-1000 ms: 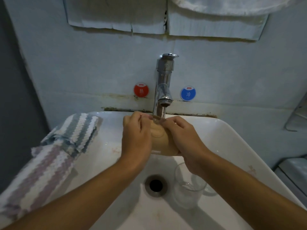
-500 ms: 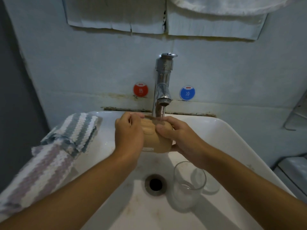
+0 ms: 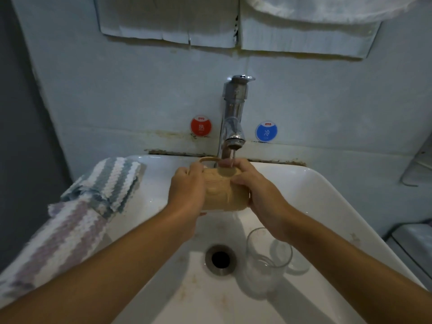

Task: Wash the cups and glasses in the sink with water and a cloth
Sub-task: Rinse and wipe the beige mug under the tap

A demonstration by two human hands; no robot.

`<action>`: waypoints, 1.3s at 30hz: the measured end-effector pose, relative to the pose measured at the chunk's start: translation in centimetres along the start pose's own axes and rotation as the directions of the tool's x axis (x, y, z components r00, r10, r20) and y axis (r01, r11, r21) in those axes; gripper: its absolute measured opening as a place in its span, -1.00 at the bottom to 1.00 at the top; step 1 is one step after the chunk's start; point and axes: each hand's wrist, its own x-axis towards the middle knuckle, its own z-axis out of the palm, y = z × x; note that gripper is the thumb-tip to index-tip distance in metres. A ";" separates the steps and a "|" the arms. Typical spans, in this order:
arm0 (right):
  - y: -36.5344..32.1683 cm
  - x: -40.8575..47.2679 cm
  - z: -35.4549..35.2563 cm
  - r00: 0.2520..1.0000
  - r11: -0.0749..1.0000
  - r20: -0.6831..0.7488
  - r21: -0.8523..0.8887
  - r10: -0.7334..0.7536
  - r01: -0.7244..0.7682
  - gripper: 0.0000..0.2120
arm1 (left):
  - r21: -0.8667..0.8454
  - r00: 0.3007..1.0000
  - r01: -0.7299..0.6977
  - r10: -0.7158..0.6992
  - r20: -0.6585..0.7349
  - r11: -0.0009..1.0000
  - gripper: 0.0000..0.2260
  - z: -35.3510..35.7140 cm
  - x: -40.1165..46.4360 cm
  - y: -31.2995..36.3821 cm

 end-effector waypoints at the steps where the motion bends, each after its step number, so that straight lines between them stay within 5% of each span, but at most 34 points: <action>1: -0.2 -0.1 0.1 1.000 1.000 -0.011 -0.004 -0.001 0.001 -0.67 | -0.004 1.000 -0.013 0.013 -0.007 1.000 -0.74 0.0 0.0 0.0; 8: -0.6 -0.2 0.5 0.982 0.995 -0.166 -0.030 0.089 -0.095 -0.66 | 0.016 0.993 -0.121 0.121 0.006 0.993 -0.83 0.3 -0.3 0.4; 18: -0.6 -0.4 -0.2 0.979 0.973 -0.074 -0.124 0.187 -0.196 -0.71 | 0.074 0.984 -0.177 0.176 0.015 0.982 -0.82 0.2 0.0 -0.8; 25: -0.6 -0.5 -0.3 0.982 0.978 0.015 -0.089 0.188 -0.186 -0.39 | 0.105 0.974 -0.225 0.227 0.000 0.969 -0.77 0.1 0.0 -0.4; 29: -0.2 -0.1 -0.1 0.987 0.975 0.017 -0.161 0.157 -0.152 -0.66 | 0.091 0.978 -0.207 0.206 0.013 0.974 -0.78 0.0 0.0 -0.4; 35: -0.3 -0.2 -0.8 0.992 0.969 0.009 -0.214 0.128 -0.123 -0.52 | 0.087 0.988 -0.152 0.151 0.026 0.985 -0.78 0.0 -0.2 -0.1; 39: -1.0 -0.3 -1.4 0.984 0.972 0.023 -0.162 0.176 -0.170 -0.67 | 0.057 0.995 -0.085 0.082 0.050 0.995 -0.81 -0.4 0.0 0.5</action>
